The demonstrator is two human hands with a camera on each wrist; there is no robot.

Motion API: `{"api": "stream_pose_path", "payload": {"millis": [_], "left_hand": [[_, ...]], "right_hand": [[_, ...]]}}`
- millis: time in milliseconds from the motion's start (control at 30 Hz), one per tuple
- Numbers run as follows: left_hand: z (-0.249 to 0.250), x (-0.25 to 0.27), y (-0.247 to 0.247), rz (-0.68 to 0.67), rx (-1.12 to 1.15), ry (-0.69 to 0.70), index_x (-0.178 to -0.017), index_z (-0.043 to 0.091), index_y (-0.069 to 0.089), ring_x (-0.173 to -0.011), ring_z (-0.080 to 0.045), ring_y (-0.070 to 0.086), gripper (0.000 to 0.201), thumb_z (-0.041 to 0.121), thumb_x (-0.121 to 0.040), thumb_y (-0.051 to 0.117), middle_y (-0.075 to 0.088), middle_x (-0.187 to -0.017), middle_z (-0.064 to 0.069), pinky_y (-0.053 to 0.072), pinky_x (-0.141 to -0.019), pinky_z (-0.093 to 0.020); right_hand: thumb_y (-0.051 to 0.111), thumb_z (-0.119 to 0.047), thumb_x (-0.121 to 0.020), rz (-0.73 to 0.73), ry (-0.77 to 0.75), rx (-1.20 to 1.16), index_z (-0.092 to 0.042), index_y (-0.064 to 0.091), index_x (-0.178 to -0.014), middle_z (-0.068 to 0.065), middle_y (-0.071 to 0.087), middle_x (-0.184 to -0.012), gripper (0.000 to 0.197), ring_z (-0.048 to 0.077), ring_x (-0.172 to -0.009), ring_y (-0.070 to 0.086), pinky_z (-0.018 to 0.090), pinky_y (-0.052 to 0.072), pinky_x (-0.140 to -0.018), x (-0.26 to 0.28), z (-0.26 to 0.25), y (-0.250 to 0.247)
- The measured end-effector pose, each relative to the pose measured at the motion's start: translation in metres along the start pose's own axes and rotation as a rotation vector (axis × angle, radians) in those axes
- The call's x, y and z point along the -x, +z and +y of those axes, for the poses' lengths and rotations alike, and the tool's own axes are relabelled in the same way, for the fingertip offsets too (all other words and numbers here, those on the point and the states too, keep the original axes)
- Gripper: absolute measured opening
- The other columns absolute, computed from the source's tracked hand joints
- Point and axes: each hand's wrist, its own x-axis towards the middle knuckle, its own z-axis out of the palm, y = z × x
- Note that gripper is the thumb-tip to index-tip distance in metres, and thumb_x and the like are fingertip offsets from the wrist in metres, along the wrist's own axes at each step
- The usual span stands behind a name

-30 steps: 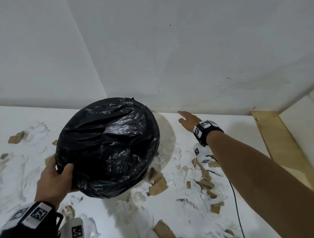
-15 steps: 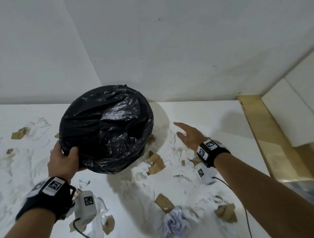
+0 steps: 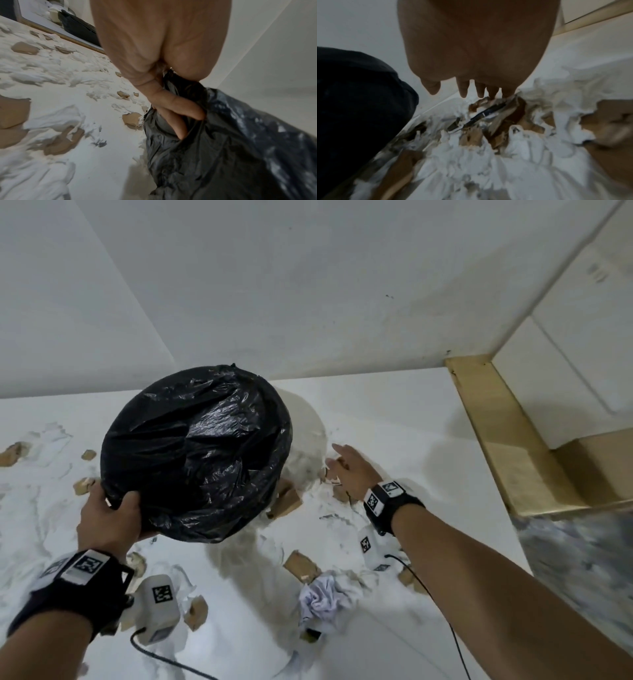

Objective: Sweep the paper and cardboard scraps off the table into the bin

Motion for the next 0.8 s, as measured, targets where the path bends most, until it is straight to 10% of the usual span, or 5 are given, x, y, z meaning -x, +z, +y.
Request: {"api": "stream_pose_path", "payload": {"millis": [233,367,500,700,800], "left_hand": [[-0.026,-0.024,0.009,0.017,0.007,0.023,-0.102,0.046,0.06,-0.099,-0.046,0.074,0.032,0.055,-0.072,0.057,0.073,-0.113,-0.01,0.059,-0.087,-0.067],[0.046,0.045,-0.001,-0.049,-0.027,0.069,-0.128,0.026,0.063,-0.112,-0.048,0.066,0.042,0.037,-0.088,0.059,0.07,-0.123,-0.018,0.054,-0.098,-0.057],[0.057,0.057,-0.005,-0.083,0.027,0.105,-0.142,0.013,0.056,-0.122,-0.048,0.06,0.05,0.027,-0.095,0.055,0.065,-0.135,-0.024,0.051,-0.101,-0.051],[0.054,0.055,-0.028,-0.191,-0.007,0.154,-0.146,0.018,0.054,-0.12,-0.046,0.063,0.056,0.03,-0.092,0.056,0.067,-0.135,-0.02,0.054,-0.101,-0.051],[0.048,0.051,-0.037,-0.217,0.012,0.16,-0.147,0.022,0.053,-0.118,-0.044,0.064,0.058,0.032,-0.09,0.056,0.068,-0.133,-0.017,0.055,-0.101,-0.051]], "right_hand": [[0.044,-0.051,-0.099,0.12,0.116,0.083,-0.028,0.035,-0.151,-0.005,0.028,-0.158,0.057,0.018,-0.139,0.039,0.016,0.038,-0.103,0.064,0.056,-0.056],[0.04,-0.063,-0.095,0.193,0.322,0.21,-0.031,0.03,-0.152,0.003,0.017,-0.163,0.066,0.021,-0.15,0.015,0.05,0.016,-0.12,0.116,0.124,-0.074],[0.041,-0.07,-0.082,0.288,0.413,0.225,-0.034,0.035,-0.149,0.004,0.015,-0.162,0.076,0.03,-0.148,0.014,0.058,0.019,-0.117,0.151,0.119,-0.017],[0.048,-0.057,-0.095,0.294,0.378,0.052,-0.027,0.023,-0.155,0.002,-0.003,-0.166,0.071,0.022,-0.152,-0.006,0.046,0.005,-0.123,0.153,0.049,0.1],[0.049,-0.052,-0.096,0.282,0.353,-0.078,-0.024,0.022,-0.156,0.0,0.004,-0.165,0.071,0.021,-0.148,0.022,0.03,0.023,-0.115,0.15,0.021,0.114]]}}
